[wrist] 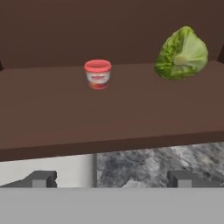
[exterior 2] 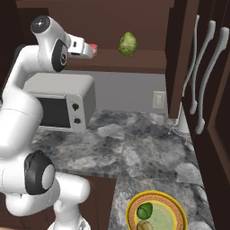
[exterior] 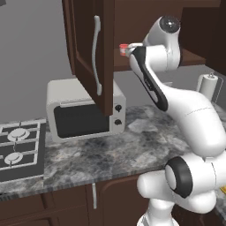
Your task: Pick the avocado and bread from the counter and place them on the plate. Then pick the jam from the cabinet and place it next to the plate. Lastly close the cabinet door.
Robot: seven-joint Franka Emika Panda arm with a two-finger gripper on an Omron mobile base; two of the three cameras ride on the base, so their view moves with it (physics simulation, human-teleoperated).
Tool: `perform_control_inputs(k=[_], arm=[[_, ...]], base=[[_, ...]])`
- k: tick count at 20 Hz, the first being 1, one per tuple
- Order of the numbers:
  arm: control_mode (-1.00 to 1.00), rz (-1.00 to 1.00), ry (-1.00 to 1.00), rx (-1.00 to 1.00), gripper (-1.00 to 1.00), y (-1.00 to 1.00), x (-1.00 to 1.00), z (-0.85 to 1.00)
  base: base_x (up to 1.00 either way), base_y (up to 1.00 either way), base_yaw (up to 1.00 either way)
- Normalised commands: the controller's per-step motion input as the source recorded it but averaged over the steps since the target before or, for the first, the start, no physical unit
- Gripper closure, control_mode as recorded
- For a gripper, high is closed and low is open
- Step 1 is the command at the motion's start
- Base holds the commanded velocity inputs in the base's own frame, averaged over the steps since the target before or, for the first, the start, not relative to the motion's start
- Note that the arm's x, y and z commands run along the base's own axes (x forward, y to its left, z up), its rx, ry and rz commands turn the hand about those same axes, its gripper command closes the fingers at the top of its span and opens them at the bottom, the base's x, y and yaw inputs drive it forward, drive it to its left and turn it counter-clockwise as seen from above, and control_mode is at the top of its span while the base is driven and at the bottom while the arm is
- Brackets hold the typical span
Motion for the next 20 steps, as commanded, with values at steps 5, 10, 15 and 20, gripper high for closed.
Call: perform_control_inputs(k=[5, 10, 15, 20], arm=[[-1.00, 0.00, 0.04, 0.00, -1.00, 0.03, 0.35, -0.11], [-1.00, 0.00, 0.05, 0.00, -1.00, 0.00, 0.36, -0.18], [-1.00, 0.00, 0.02, 0.00, -1.00, 0.03, 0.37, -0.13], [-1.00, 0.00, 0.00, 0.00, -1.00, 0.08, 0.36, -0.02]], base=[[0.00, 0.00, 0.00], [0.00, 0.00, 0.00], [0.00, 0.00, 0.00], [0.00, 0.00, 0.00]])
